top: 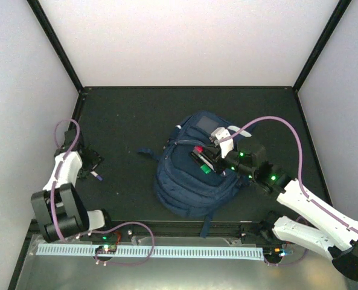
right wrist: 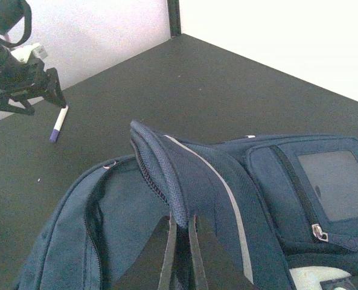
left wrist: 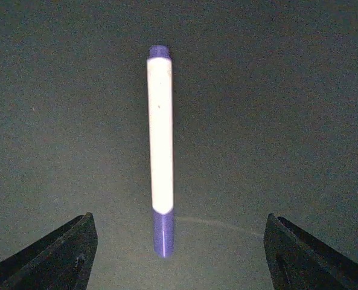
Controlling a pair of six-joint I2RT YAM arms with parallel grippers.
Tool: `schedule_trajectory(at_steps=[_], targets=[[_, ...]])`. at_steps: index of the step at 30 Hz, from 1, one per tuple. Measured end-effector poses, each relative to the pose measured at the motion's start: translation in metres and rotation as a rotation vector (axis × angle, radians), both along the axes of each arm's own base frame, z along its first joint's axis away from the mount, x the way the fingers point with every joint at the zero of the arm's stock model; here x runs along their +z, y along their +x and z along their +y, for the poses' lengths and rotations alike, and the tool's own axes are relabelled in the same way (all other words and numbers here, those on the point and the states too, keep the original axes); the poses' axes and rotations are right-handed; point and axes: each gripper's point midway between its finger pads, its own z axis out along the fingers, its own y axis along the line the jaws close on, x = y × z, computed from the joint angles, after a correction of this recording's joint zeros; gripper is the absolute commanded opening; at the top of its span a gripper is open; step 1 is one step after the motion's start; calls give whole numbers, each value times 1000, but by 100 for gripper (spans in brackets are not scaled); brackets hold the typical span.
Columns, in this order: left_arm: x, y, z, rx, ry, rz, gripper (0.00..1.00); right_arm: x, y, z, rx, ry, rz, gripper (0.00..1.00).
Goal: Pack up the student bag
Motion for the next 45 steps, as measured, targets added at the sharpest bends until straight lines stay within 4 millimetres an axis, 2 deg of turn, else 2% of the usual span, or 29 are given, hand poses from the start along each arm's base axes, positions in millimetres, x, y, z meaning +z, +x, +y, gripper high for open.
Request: schedule_trajectory(at_steps=[4, 8, 11, 12, 16, 20, 28, 33, 37, 40, 45], targets=[[-11, 4, 13, 15, -33, 41, 68, -2, 0, 0, 3, 0, 1, 2], [-24, 3, 15, 10, -72, 73, 62, -4, 0, 1, 0, 10, 2, 2], [-32, 6, 14, -1, -93, 86, 45, -5, -1, 1, 2, 23, 3, 2], [-35, 7, 14, -1, -102, 93, 42, -6, -2, 1, 2, 26, 3, 2], [-49, 8, 13, -3, -126, 136, 39, -5, -3, 0, 3, 34, 7, 2], [-56, 8, 15, 14, -135, 155, 6, -5, -4, -1, 1, 44, 7, 2], [-57, 20, 20, 27, -146, 159, 2, -6, -6, -2, -4, 68, 3, 2], [-56, 23, 17, 21, -164, 145, 2, -4, -6, -3, -6, 78, 2, 2], [-44, 29, 1, -14, -234, 74, 2, -6, -5, -2, -6, 72, 6, 2], [-18, 35, -18, -71, -277, -36, 2, -8, -2, 1, -3, 58, 5, 2], [26, 36, -73, -230, -393, -232, 2, -7, 6, 5, -9, 35, 1, 2]])
